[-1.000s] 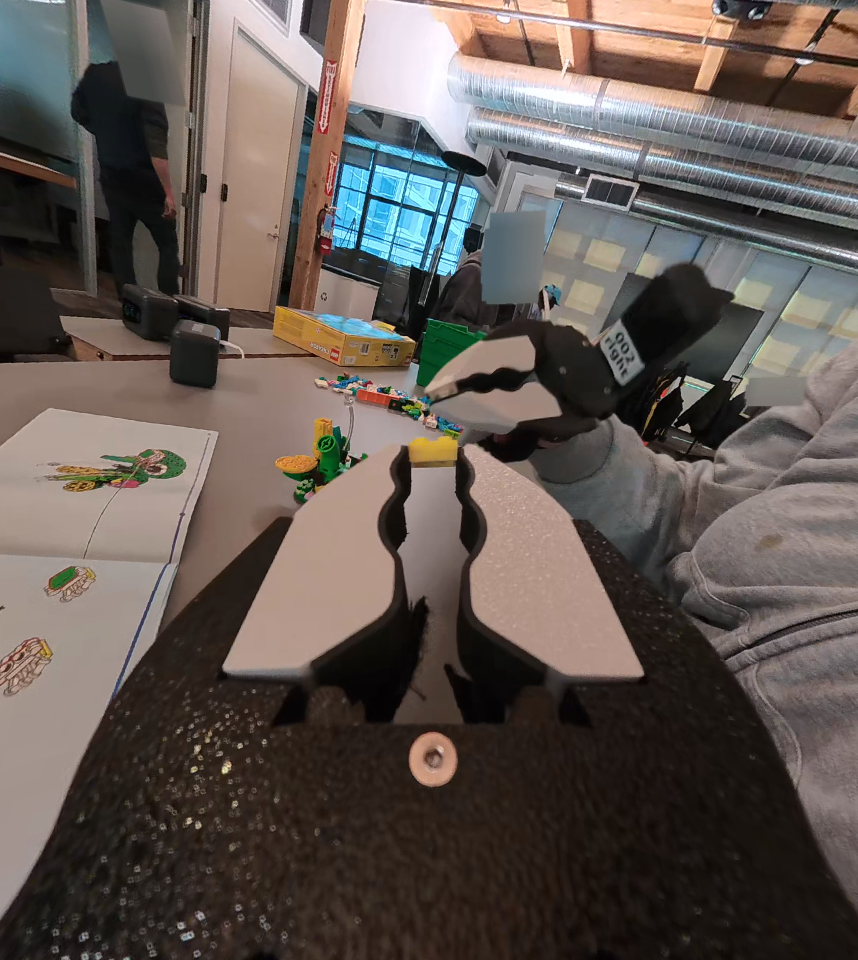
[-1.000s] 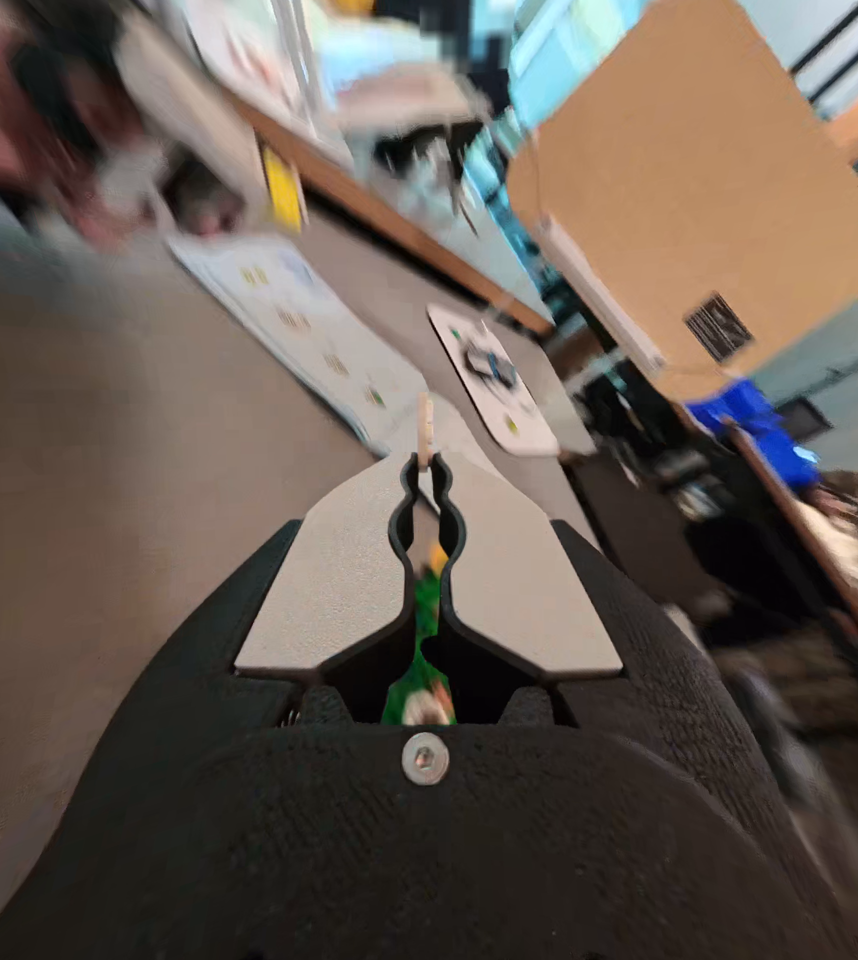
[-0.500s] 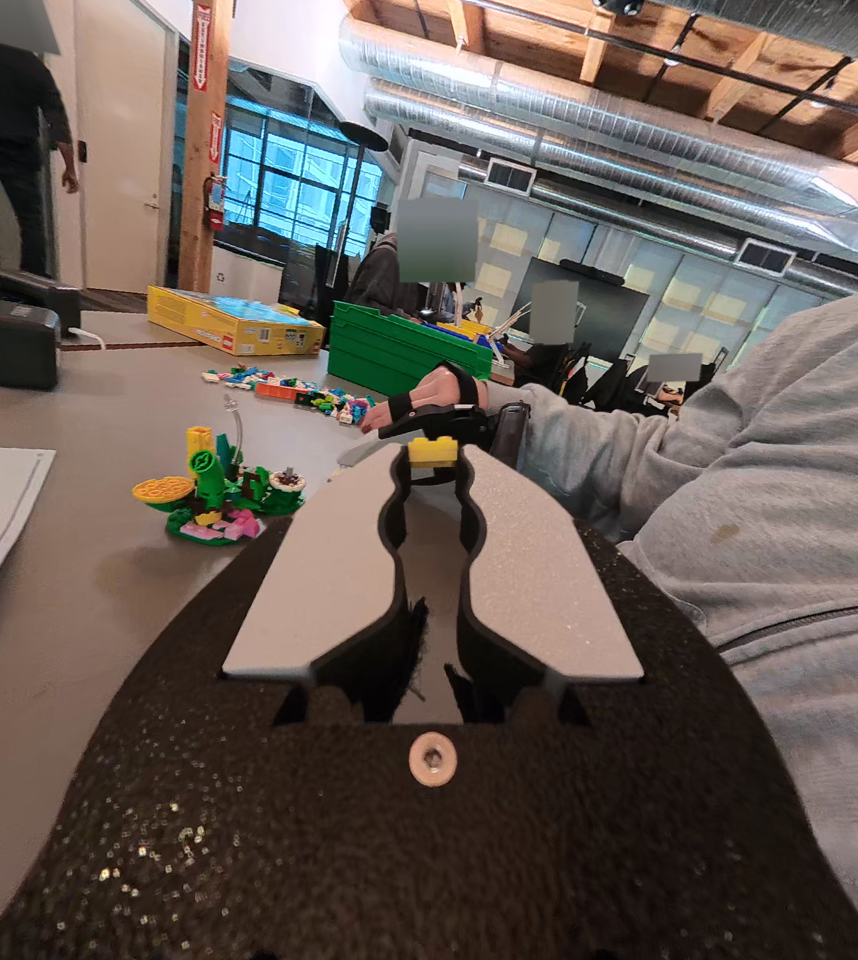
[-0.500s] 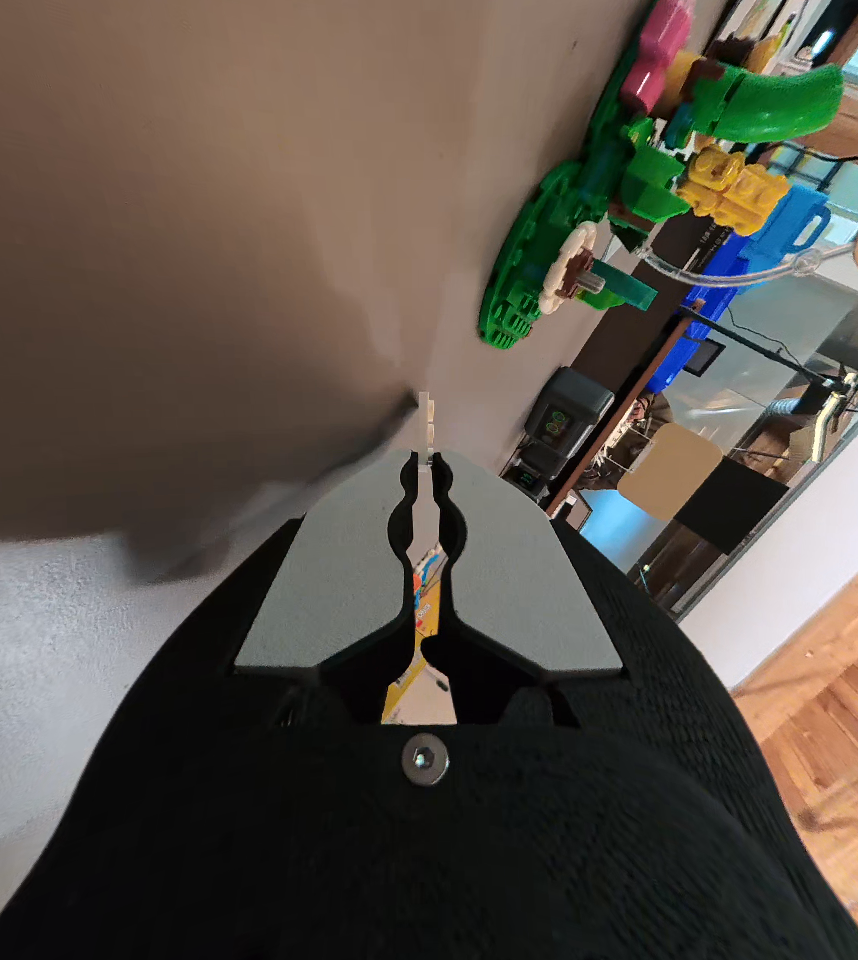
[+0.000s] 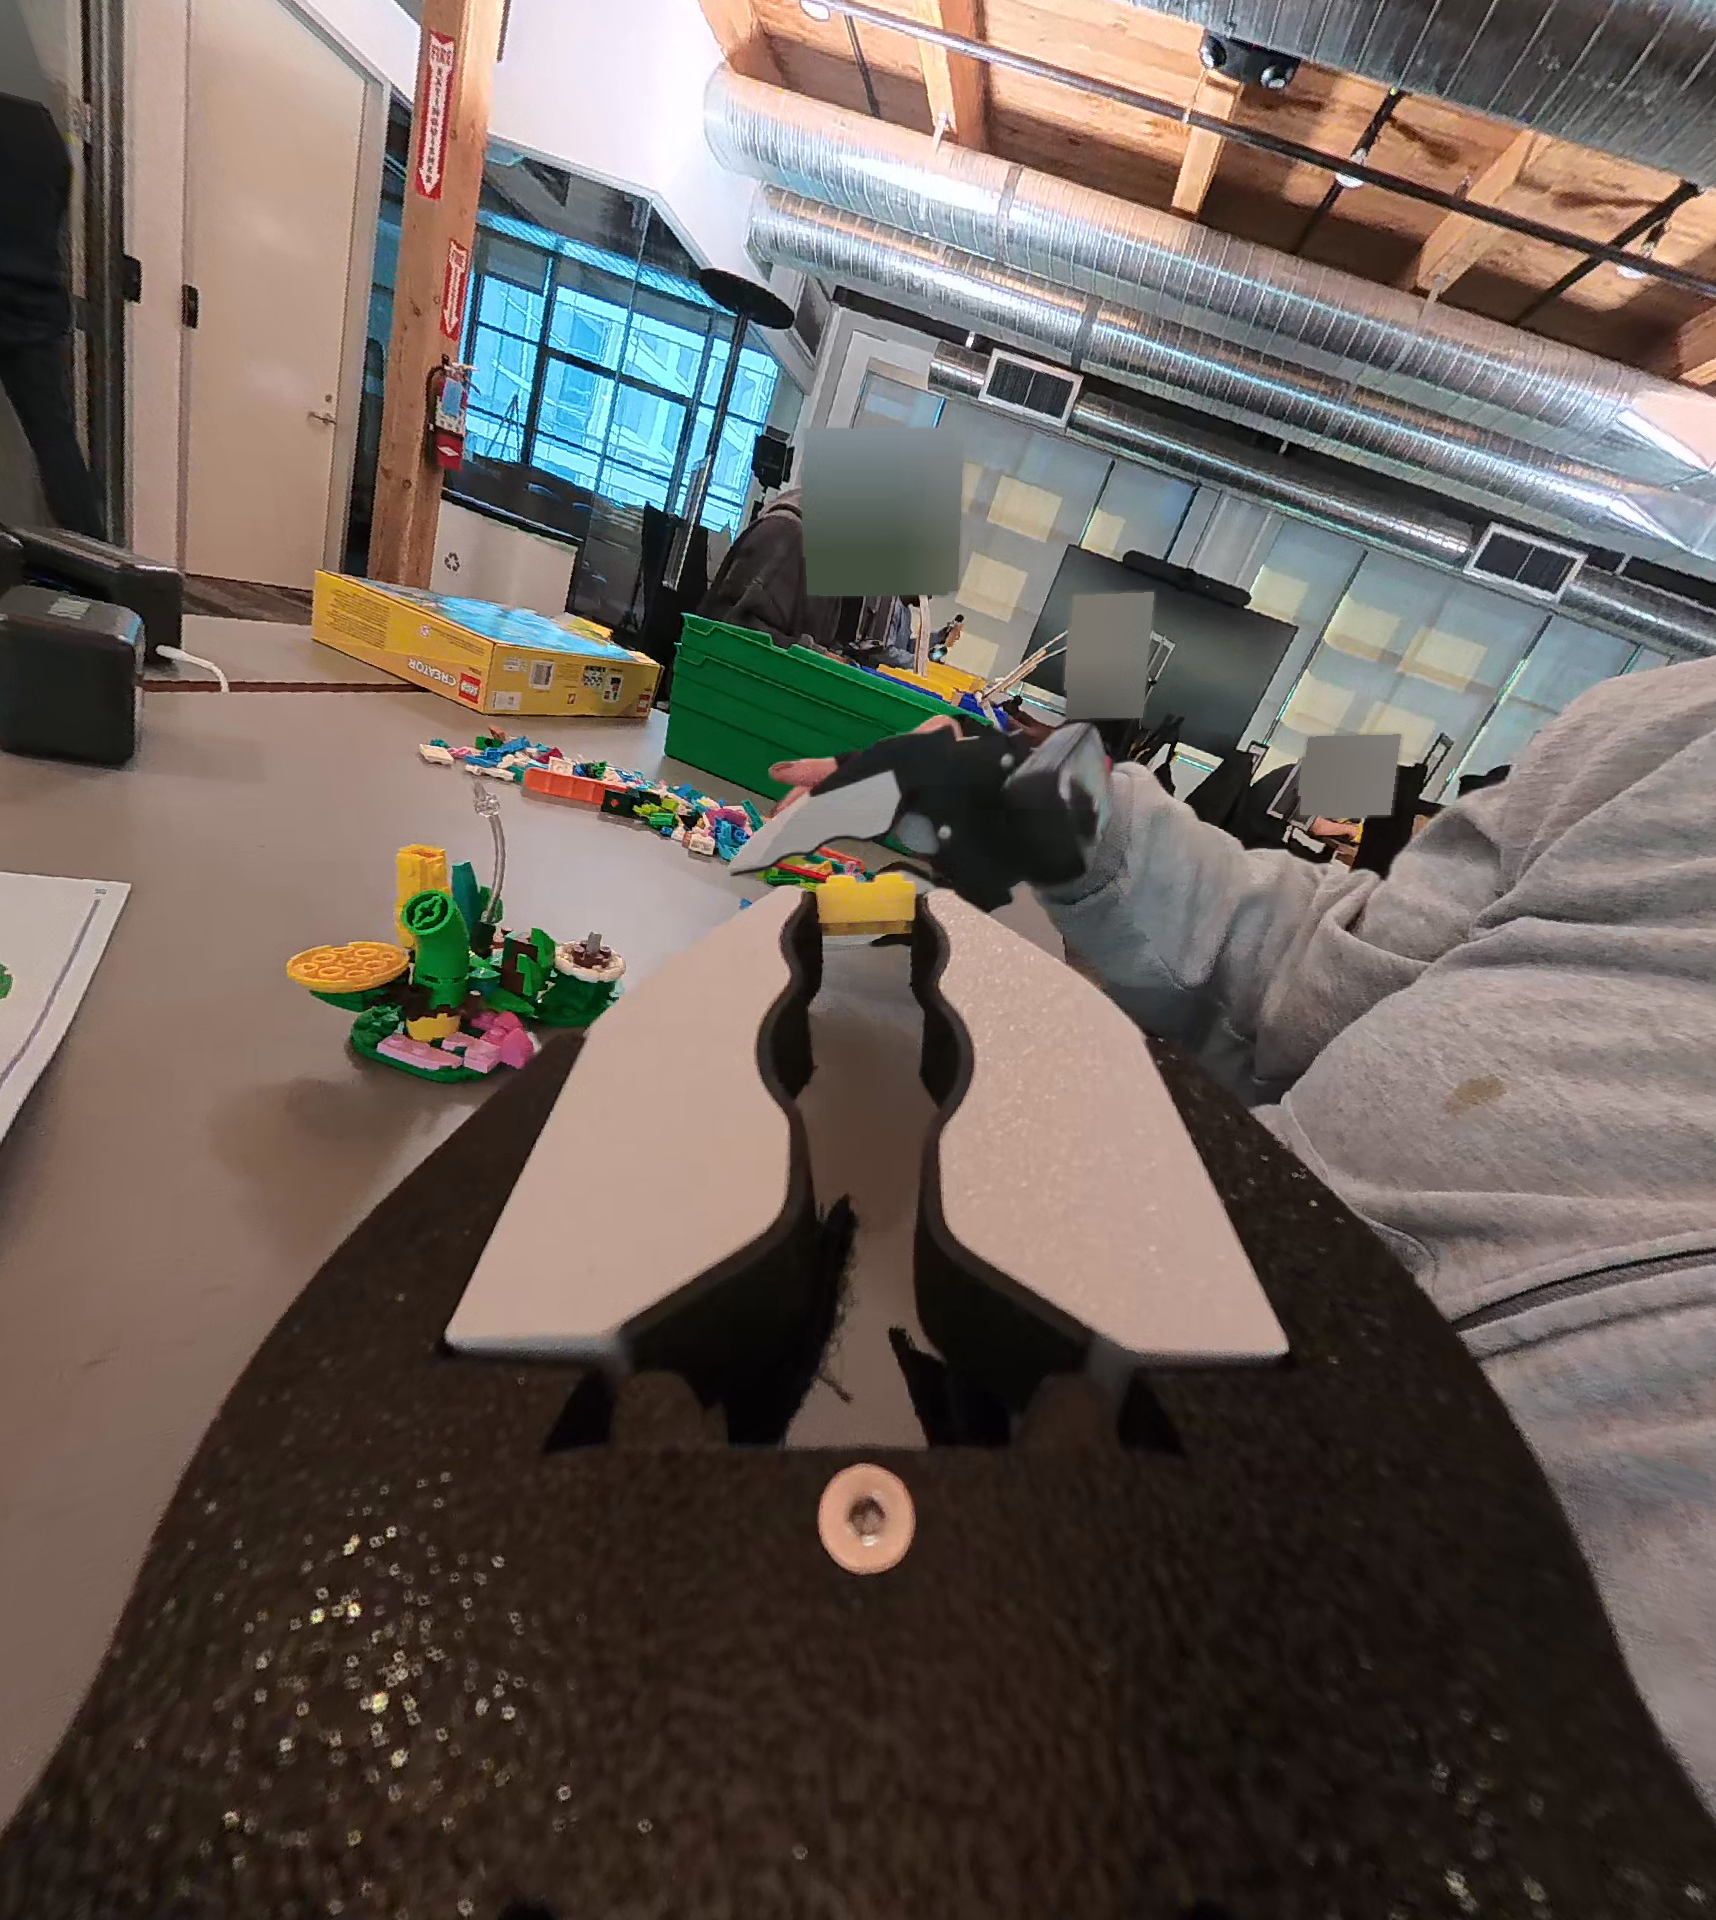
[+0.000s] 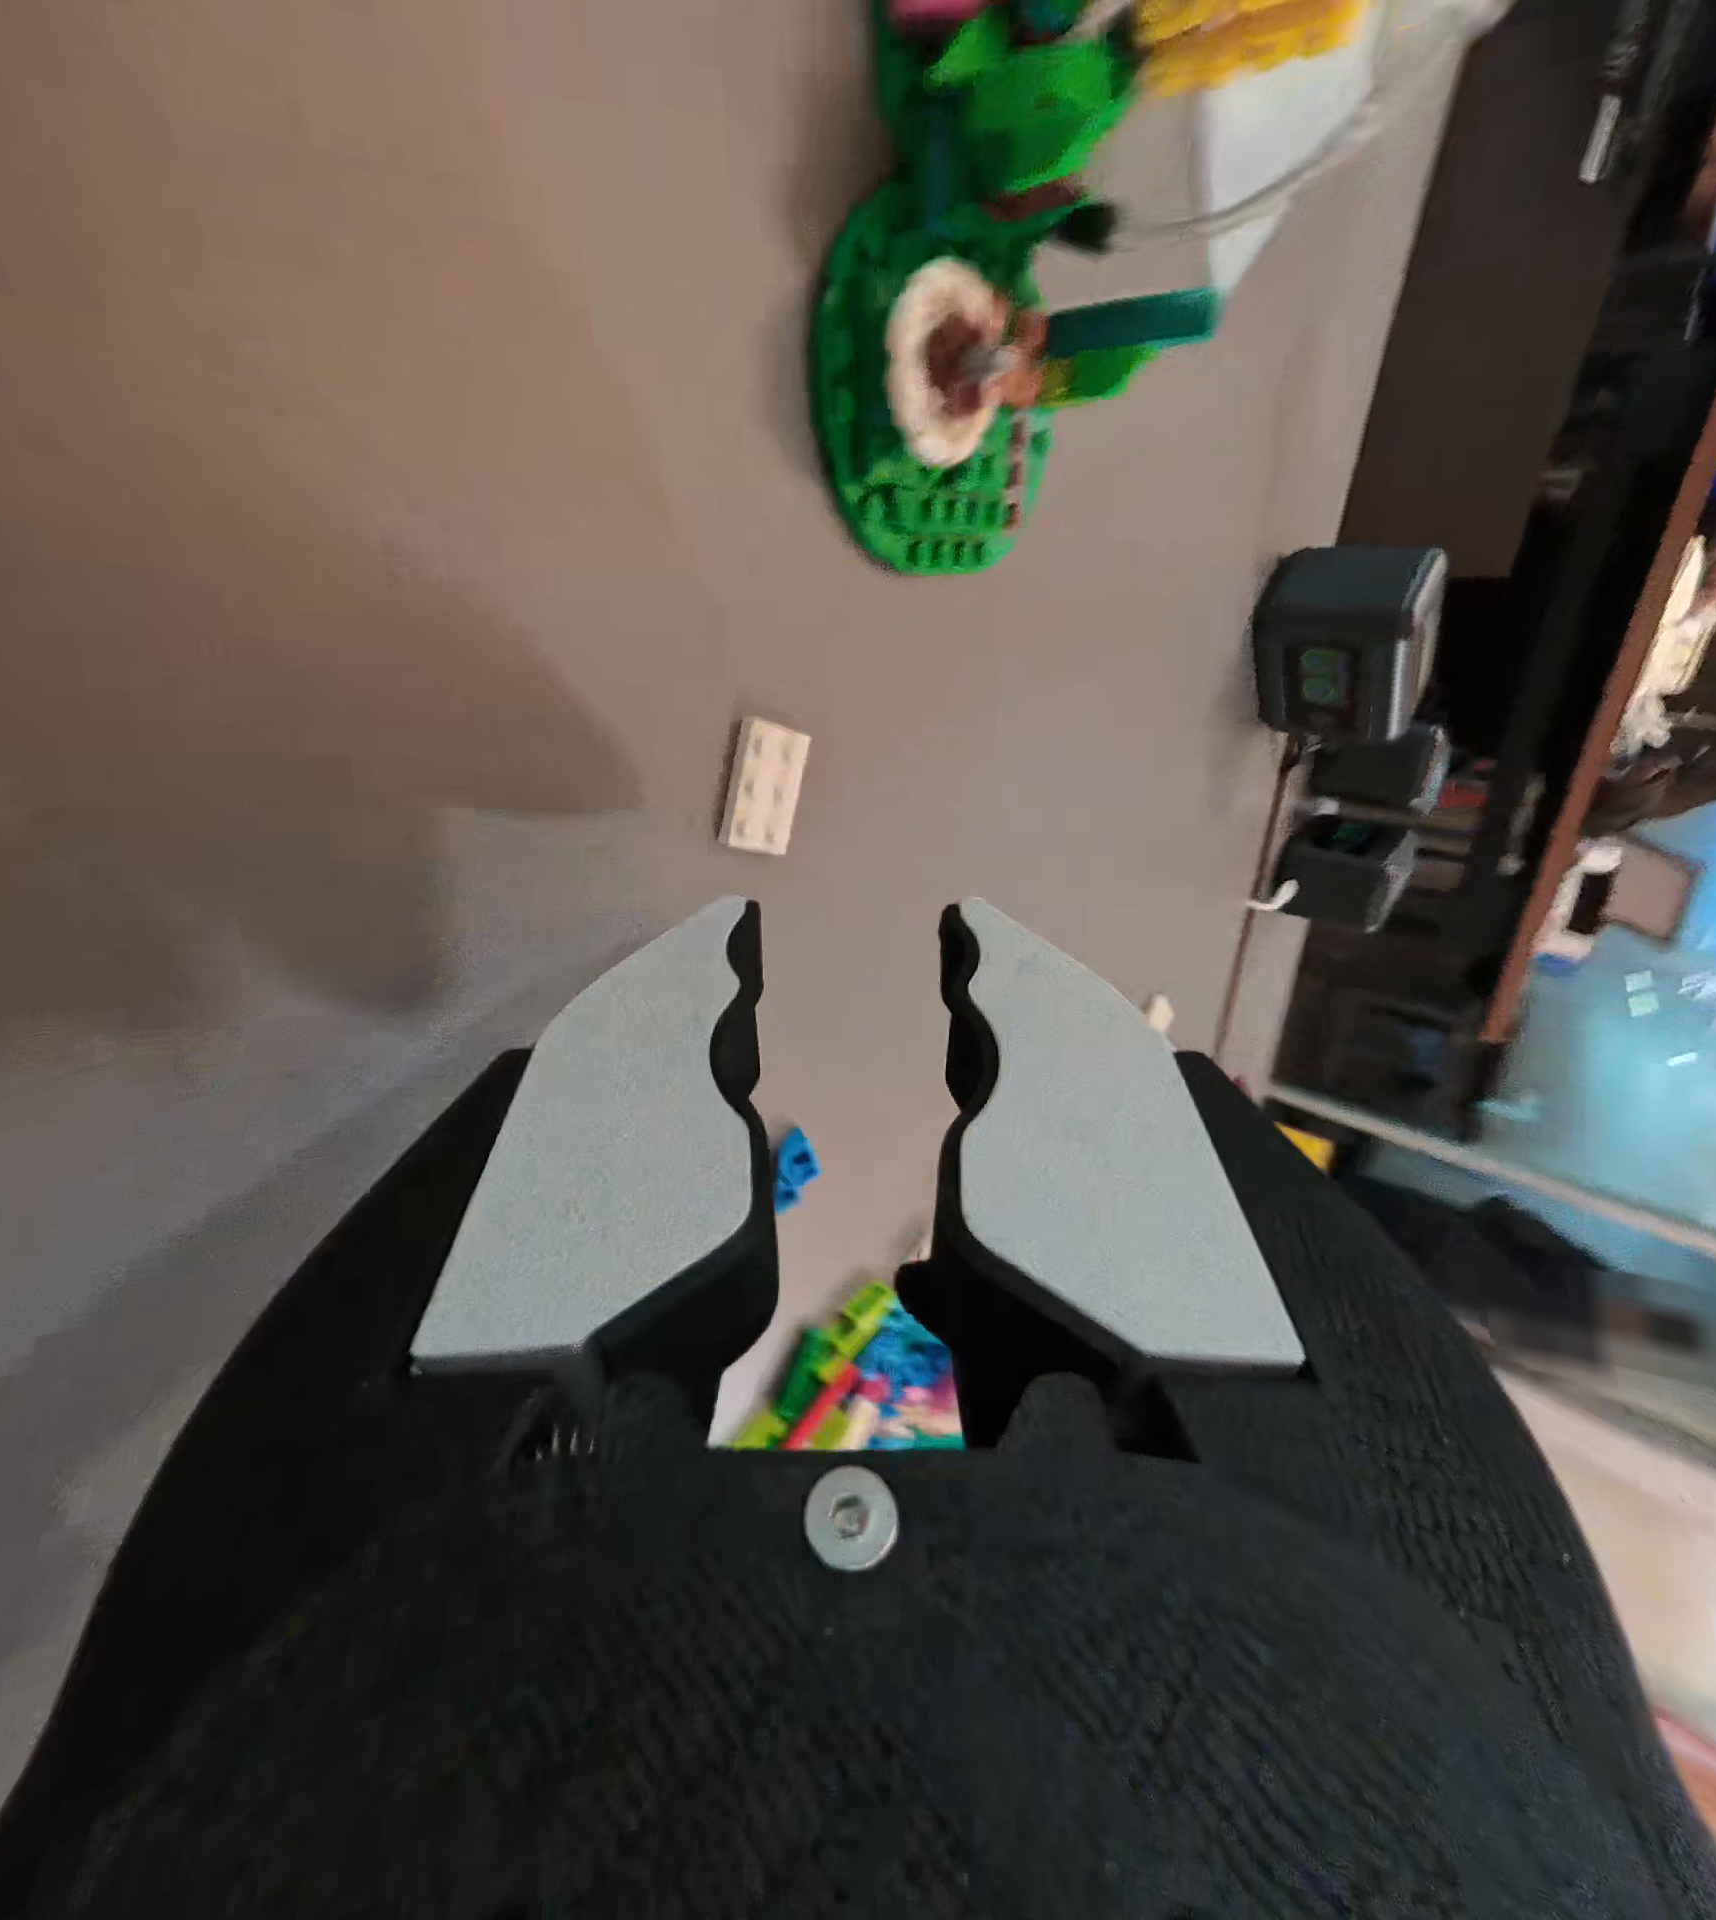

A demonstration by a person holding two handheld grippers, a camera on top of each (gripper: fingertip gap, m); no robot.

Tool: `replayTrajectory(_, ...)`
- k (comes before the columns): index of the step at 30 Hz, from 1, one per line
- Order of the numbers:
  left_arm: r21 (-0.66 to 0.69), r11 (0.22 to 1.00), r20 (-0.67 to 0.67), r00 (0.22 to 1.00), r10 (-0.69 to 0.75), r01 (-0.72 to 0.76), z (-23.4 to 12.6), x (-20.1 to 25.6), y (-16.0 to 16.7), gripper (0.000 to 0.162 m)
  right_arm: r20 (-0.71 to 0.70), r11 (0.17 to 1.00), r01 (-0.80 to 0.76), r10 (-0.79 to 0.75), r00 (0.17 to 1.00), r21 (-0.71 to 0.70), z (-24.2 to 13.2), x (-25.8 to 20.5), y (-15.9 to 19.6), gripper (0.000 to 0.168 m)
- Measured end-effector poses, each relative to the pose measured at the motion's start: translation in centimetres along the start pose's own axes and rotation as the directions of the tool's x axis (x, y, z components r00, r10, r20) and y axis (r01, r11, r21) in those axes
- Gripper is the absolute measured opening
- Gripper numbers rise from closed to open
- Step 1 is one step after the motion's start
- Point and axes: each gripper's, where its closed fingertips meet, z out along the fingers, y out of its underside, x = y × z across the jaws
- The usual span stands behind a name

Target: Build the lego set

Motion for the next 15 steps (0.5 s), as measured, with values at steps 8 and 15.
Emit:
replayTrajectory(8,0.057,0.997,0.015,0.998,0.058,-0.059,0.6,0.1,-0.4,0.016,-0.043,0.598,-0.571,0.711,0.702,0.562,-3.4,5.4,-4.8,0.021)
replayTrajectory(15,0.218,0.972,0.0,0.997,0.083,-0.081,2.2,0.8,-1.3,0.016,-0.144,0.413,-0.548,0.872,0.467,0.728,-3.2,7.7,-3.6,0.009)
